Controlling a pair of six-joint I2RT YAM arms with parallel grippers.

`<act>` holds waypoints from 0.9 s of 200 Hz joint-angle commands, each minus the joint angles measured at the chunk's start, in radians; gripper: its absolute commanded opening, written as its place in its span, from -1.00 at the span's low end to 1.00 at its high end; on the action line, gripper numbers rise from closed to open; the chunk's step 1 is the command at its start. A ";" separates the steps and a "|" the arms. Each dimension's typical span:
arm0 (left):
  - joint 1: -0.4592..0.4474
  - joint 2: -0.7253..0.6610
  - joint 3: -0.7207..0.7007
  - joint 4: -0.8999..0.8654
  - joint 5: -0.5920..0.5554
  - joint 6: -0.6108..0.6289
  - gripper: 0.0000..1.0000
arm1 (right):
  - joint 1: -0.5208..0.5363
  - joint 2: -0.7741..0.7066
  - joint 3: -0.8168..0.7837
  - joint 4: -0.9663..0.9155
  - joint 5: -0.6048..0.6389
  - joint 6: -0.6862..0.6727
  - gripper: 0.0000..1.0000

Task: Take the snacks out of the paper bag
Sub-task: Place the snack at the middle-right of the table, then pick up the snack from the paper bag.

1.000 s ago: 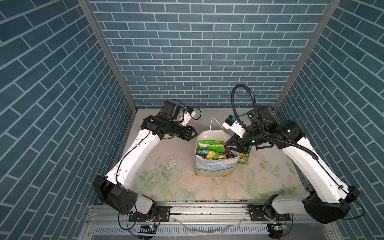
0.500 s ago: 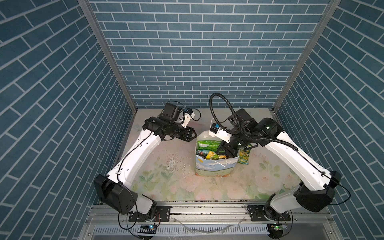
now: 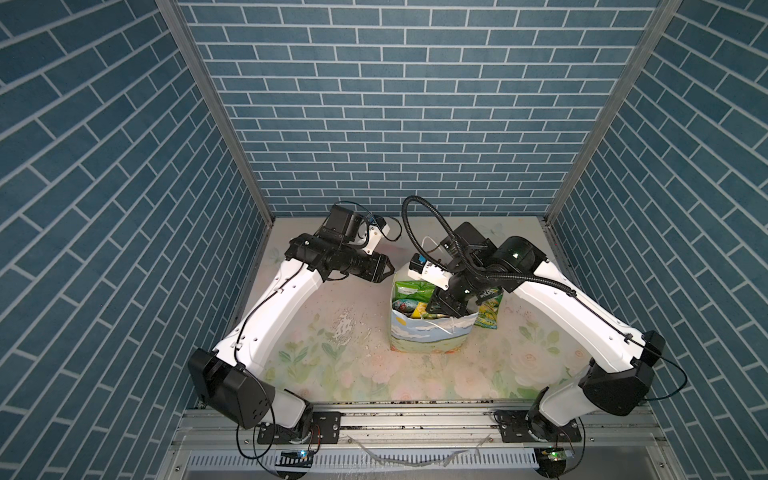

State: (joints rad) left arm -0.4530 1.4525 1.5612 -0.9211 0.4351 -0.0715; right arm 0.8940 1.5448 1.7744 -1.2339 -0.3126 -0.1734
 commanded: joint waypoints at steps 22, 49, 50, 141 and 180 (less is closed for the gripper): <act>-0.001 -0.031 -0.030 0.011 0.001 0.010 0.06 | 0.013 0.040 0.034 0.007 -0.001 -0.056 -0.44; 0.002 -0.030 -0.033 0.011 0.004 0.015 0.06 | 0.016 0.053 0.037 -0.009 -0.003 -0.060 -0.44; 0.003 -0.031 -0.033 0.011 0.005 0.015 0.06 | 0.015 0.054 0.038 -0.009 -0.003 -0.059 -0.44; 0.013 -0.010 -0.023 0.022 0.016 0.029 0.05 | 0.026 0.087 0.070 -0.044 0.024 -0.061 -0.77; 0.018 -0.001 -0.016 0.026 0.022 0.033 0.06 | 0.026 0.096 0.092 -0.055 0.047 -0.059 -1.00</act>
State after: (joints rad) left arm -0.4427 1.4418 1.5391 -0.9054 0.4423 -0.0547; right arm 0.9150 1.6306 1.8370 -1.2572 -0.2878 -0.1993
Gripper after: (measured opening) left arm 0.528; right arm 0.047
